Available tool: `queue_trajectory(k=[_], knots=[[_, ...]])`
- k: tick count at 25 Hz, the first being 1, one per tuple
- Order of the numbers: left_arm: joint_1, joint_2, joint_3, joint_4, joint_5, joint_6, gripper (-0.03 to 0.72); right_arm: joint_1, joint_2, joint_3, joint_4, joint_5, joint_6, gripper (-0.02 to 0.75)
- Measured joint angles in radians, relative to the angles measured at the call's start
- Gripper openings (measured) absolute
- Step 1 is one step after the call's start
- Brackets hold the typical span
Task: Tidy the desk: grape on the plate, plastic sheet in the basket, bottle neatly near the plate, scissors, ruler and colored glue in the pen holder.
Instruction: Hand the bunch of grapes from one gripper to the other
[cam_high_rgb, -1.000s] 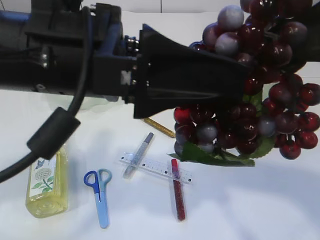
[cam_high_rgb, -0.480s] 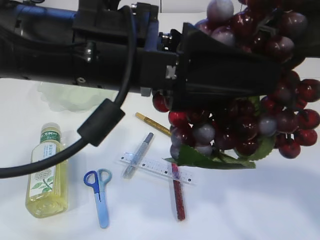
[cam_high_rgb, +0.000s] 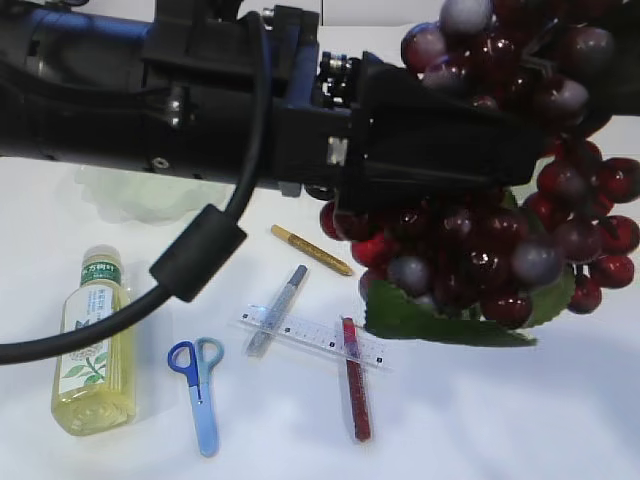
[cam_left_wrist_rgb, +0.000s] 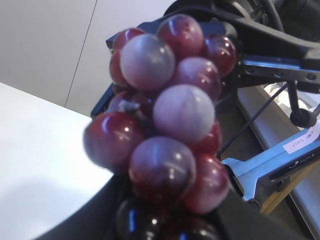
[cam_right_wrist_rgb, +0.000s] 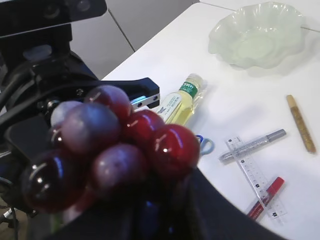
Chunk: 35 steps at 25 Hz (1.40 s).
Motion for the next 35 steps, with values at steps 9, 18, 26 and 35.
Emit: queue_trajectory(k=[9, 18, 26, 35], knots=[[0.000, 0.000, 0.000, 0.002, -0.010, 0.132, 0.228, 0.000, 0.000, -0.001, -0.045, -0.015, 0.000, 0.396], [0.000, 0.006, -0.050, 0.019, -0.051, 0.170, 0.220, -0.002, 0.000, -0.008, -0.248, 0.024, 0.000, 0.566], [0.004, 0.008, -0.060, -0.022, -0.189, 0.174, 0.213, 0.000, 0.000, -0.008, -0.269, 0.093, 0.000, 0.577], [0.093, 0.006, -0.060, -0.022, -0.211, 0.175, 0.212, 0.000, 0.000, -0.008, -0.270, 0.094, 0.000, 0.577]])
